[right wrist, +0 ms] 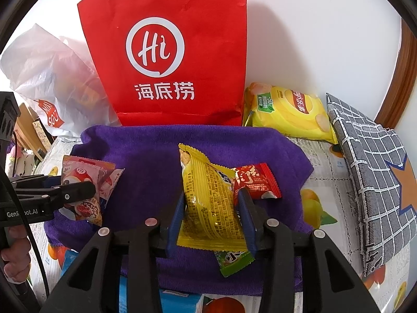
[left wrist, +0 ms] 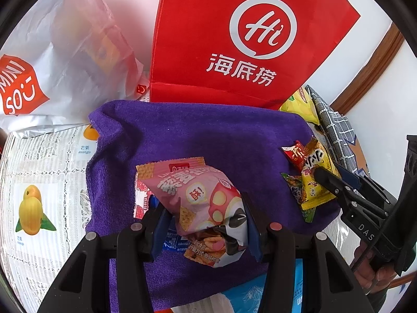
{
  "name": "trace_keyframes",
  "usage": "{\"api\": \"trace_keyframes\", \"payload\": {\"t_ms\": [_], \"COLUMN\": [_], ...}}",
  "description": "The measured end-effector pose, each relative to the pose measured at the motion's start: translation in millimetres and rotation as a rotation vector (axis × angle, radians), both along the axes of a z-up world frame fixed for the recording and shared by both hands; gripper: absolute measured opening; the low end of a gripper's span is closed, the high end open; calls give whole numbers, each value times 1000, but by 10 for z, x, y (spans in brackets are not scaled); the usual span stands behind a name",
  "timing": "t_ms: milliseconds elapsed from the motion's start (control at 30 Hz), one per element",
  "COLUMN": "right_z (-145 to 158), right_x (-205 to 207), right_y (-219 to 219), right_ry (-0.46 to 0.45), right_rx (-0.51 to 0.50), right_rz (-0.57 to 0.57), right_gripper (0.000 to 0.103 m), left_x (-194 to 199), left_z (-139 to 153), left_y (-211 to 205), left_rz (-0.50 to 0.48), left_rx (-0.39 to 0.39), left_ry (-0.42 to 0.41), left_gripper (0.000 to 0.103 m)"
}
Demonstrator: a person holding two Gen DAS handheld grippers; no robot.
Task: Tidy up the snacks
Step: 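Lower the pink bag and yellow bag onto the purple towel with both grippers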
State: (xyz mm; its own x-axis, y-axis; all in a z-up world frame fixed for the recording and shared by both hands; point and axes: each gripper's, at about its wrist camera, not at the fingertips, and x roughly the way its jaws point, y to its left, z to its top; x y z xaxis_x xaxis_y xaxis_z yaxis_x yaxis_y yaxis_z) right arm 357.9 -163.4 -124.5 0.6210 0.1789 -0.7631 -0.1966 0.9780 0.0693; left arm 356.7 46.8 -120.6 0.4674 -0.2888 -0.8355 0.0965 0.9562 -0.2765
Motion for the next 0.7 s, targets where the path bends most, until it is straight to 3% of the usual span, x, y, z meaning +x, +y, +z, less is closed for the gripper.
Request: {"api": "trace_keyframes", "payload": {"t_ms": [700], "right_z": [16], "right_x": [-18], "right_y": [14], "right_ry": [5], "right_rx": [-5], "right_rz": [6], "right_gripper": [42], "left_x": [-1], "left_z": [-10], "left_y": [-66], "left_rz": [-16], "left_rx": [7], "left_ry": [2], "left_gripper": [49]}}
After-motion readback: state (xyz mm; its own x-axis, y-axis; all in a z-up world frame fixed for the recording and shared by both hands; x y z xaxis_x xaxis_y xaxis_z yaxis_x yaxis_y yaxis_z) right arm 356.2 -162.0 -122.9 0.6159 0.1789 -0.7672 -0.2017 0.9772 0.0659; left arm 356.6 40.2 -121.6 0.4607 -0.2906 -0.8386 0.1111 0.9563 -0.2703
